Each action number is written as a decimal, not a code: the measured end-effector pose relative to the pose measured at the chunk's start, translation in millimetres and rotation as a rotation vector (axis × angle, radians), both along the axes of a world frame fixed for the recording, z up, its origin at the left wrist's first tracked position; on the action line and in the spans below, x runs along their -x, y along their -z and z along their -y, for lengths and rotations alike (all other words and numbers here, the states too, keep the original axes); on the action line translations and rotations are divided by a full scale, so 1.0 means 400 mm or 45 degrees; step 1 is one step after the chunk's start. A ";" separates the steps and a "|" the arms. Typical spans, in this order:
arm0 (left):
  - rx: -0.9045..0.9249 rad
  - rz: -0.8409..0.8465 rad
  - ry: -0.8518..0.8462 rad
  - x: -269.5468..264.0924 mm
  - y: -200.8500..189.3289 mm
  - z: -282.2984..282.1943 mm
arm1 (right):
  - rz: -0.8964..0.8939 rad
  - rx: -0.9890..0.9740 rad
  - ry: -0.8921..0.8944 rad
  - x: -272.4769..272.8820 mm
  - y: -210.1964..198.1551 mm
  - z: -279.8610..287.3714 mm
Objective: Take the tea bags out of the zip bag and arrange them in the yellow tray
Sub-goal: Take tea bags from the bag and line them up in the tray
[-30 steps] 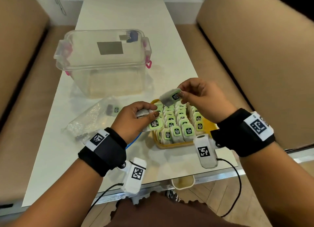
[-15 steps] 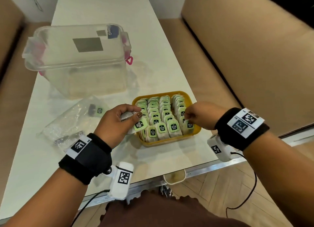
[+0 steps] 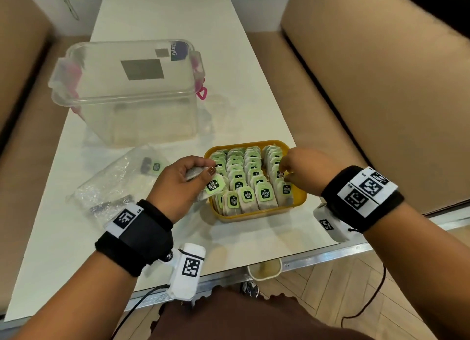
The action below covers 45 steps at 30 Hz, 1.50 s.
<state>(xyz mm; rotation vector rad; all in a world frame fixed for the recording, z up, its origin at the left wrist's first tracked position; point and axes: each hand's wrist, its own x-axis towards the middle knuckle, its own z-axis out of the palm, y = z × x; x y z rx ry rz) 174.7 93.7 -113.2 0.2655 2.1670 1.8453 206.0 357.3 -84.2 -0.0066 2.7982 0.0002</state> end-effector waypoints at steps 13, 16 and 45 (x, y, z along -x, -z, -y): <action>-0.105 0.017 -0.059 0.008 -0.026 0.002 | -0.162 1.016 0.201 0.004 -0.073 0.258; -0.175 0.070 -0.082 0.005 -0.037 -0.003 | -0.187 1.146 0.272 0.011 -0.058 0.272; -0.085 -0.139 0.023 0.015 -0.067 -0.025 | -0.328 1.579 0.386 0.004 -0.080 0.184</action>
